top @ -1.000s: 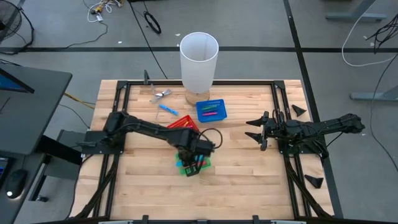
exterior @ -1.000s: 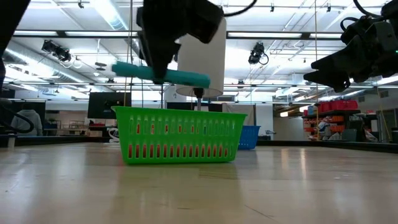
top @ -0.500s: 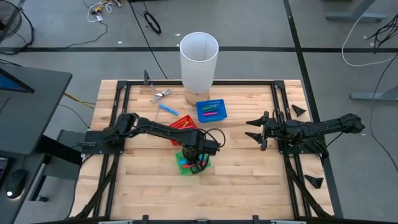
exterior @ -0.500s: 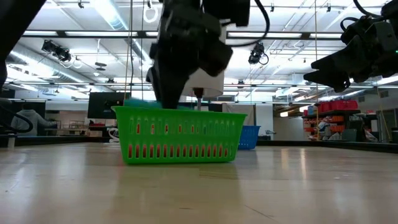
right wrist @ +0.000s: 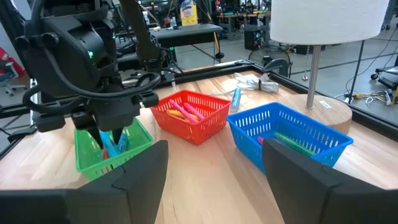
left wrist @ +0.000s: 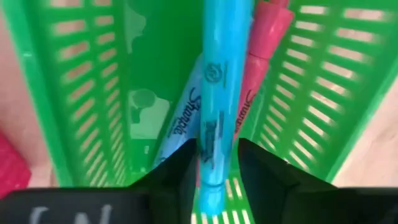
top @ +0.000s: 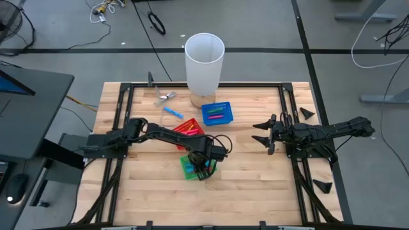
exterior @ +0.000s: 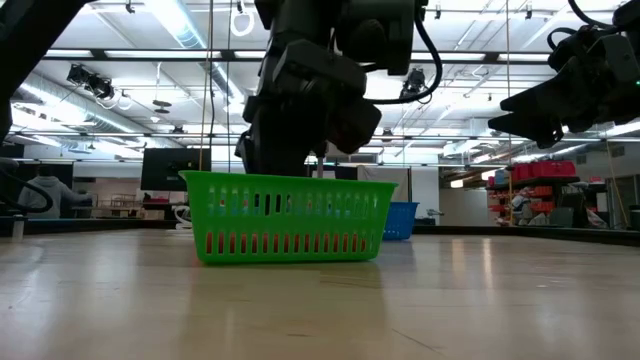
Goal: Pick & Place Markers
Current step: Put the bottom blue highlighter into the green bin, then put the blue highlighter into the green bin
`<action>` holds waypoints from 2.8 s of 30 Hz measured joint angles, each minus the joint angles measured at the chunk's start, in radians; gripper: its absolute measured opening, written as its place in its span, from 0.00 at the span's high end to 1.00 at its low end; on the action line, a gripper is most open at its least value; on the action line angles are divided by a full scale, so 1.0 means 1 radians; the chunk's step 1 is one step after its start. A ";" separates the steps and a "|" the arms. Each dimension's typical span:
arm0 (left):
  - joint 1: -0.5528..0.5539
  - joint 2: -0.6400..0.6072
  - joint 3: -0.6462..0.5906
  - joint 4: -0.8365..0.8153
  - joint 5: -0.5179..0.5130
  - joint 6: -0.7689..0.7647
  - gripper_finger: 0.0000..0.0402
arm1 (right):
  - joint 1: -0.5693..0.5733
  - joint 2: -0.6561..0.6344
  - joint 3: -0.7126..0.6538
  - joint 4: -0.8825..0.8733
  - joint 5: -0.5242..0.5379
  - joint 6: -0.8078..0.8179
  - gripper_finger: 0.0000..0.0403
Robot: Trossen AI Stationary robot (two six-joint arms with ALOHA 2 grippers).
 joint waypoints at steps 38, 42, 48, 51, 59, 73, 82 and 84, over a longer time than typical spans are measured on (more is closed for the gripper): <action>-0.012 -0.238 0.103 -0.253 -0.213 0.771 0.44 | 0.000 0.000 0.000 0.001 0.000 0.000 0.35; 0.025 -0.413 -0.137 -0.155 -0.282 0.909 0.44 | 0.000 0.000 0.000 0.000 0.000 0.000 0.35; 0.140 -0.602 -0.416 -0.111 -0.328 1.085 0.44 | 0.000 0.000 0.000 0.000 0.000 0.000 0.35; 0.231 -0.665 -0.524 -0.074 -0.365 1.166 0.44 | 0.000 0.000 0.000 0.000 0.000 0.000 0.35; 0.458 -0.766 -0.717 -0.008 -0.367 1.303 0.44 | 0.000 0.000 0.000 0.000 0.000 0.000 0.35; 0.710 -0.747 -0.769 0.211 -0.228 1.517 0.44 | 0.000 0.000 0.000 0.000 0.000 0.000 0.35; 0.803 -0.633 -0.769 0.355 -0.205 1.583 0.44 | 0.000 0.000 0.000 0.000 0.000 0.000 0.35; 0.819 -0.603 -0.769 0.383 -0.205 1.583 0.44 | 0.000 0.000 0.000 0.000 0.000 0.000 0.35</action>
